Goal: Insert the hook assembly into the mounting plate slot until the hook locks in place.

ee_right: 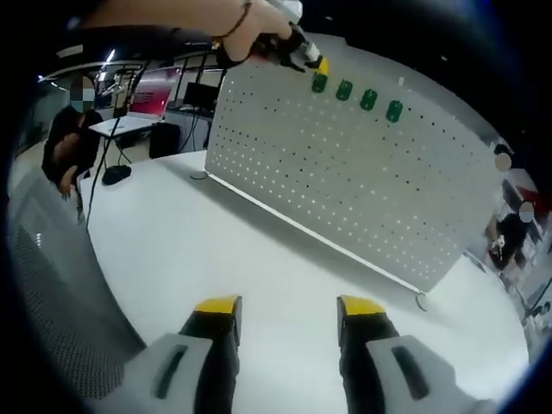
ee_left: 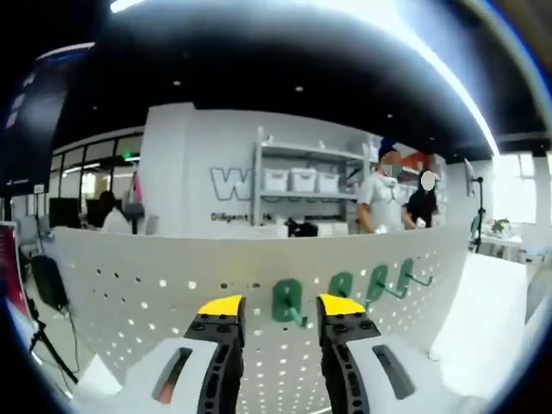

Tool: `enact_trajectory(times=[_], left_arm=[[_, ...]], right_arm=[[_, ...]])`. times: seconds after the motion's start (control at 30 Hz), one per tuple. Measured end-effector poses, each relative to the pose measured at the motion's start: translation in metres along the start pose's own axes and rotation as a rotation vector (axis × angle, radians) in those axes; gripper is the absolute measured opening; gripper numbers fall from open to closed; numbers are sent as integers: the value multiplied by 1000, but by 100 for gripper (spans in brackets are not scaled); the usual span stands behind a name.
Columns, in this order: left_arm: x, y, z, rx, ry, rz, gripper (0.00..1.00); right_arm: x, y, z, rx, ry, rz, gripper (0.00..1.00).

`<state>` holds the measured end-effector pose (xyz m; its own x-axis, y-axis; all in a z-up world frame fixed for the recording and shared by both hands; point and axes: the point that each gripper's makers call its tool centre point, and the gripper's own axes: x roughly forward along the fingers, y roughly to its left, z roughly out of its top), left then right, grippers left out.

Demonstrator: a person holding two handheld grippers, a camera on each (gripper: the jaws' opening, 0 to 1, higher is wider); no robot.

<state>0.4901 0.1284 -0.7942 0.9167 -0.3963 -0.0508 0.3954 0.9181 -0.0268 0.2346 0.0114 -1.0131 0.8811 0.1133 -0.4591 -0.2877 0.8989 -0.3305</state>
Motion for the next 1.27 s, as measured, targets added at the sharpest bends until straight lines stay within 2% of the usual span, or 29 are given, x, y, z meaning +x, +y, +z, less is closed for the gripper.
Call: enact_trajectory(times=[0.03, 0.1, 0.2, 0.27, 0.33, 0.43, 0.47, 0.5, 0.6, 0.7, 0.83, 0.9, 1.07, 1.17, 1.27], left_arm=[[-7, 6, -1, 30, 7, 10, 46], [-17, 10, -3, 25, 6, -2, 49], [-31, 17, -8, 19, 24, -10, 62], [-42, 16, -15, -17, 41, -43, 72], [-59, 8, -28, -18, 81, -117, 80], [-85, -1, -36, -84, 53, -199, 91], [-83, 10, -46, -74, 81, -202, 93], [-88, 14, -57, -71, 99, -213, 95], [-108, 11, -75, -76, 141, -236, 99], [-129, 10, -97, -119, 186, -252, 100], [-145, 7, -112, -140, 213, -262, 100], [-153, 0, -125, -164, 259, -281, 100], [-175, -20, -136, -180, 265, -325, 100], [-187, -22, -146, -179, 281, -338, 100], [-207, -17, -164, -198, 300, -336, 100]], right_arm=[[0, -1, 0, -2, 0, -4, 44], [-1, -3, 1, -1, -4, -18, 46], [-1, -5, 1, 9, -8, -25, 47], [-1, -5, 1, 4, -6, -26, 47], [-1, -5, 2, 1, -10, -27, 47], [-2, -7, 1, 6, -9, -36, 47], [-2, -8, 2, 7, -12, -37, 47], [-2, -8, 3, 6, -16, -40, 47], [-2, -7, 3, -1, -15, -38, 47], [-2, -7, 3, -2, -15, -40, 48], [-2, -6, 2, -7, -11, -38, 48], [-2, -6, 3, -11, -12, -37, 48], [-3, -9, 4, -11, -18, -51, 47], [-3, -8, 3, -12, -15, -50, 48], [-2, -6, 1, -10, -8, -42, 51]])
